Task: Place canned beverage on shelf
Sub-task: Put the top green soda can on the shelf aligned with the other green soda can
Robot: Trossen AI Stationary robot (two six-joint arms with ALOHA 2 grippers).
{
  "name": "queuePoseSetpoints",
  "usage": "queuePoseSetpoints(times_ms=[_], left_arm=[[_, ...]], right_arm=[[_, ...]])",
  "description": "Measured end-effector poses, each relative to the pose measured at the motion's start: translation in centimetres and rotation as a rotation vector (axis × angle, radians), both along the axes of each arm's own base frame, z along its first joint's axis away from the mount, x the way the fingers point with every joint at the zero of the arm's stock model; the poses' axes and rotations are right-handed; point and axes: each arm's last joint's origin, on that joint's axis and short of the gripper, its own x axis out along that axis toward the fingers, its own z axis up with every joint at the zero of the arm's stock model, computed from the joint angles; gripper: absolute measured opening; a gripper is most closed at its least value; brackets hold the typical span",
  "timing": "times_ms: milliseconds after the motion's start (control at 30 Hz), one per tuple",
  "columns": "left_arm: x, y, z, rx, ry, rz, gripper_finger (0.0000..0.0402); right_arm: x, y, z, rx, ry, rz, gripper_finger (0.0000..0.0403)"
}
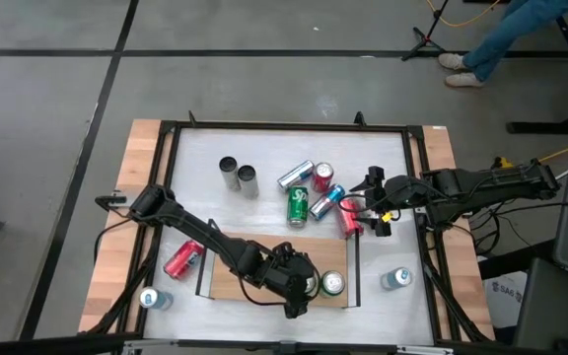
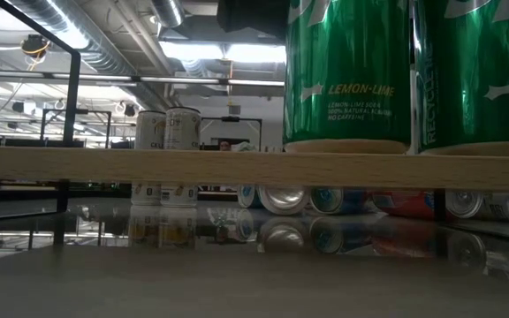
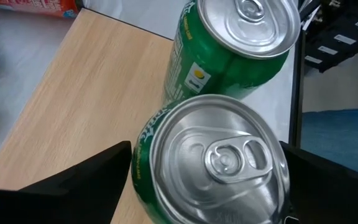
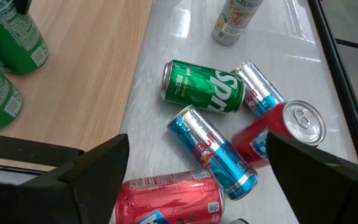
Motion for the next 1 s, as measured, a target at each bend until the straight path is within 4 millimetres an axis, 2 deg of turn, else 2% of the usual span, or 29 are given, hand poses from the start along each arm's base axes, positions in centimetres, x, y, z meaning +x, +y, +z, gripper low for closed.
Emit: queuePoseSetpoints(times_ms=[500, 733, 1000], left_arm=[[0.8, 2.8, 1.3, -0.126, 0.014, -0.024, 0.0377], [1.6, 5.1, 1.3, -0.19, 0.037, -0.023, 0.0377], [2.3, 7.5, 1.4, -0.184, 0.037, -0.049, 0.0377]], right_arm=[[-0.1, 0.0, -0.1, -0.002, 0.012, 0.0, 0.0367], [-0.1, 0.0, -0.1, -0.002, 0.016, 0.0, 0.0367], [-0.1, 0.0, -0.1, -0.002, 0.016, 0.0, 0.0367]])
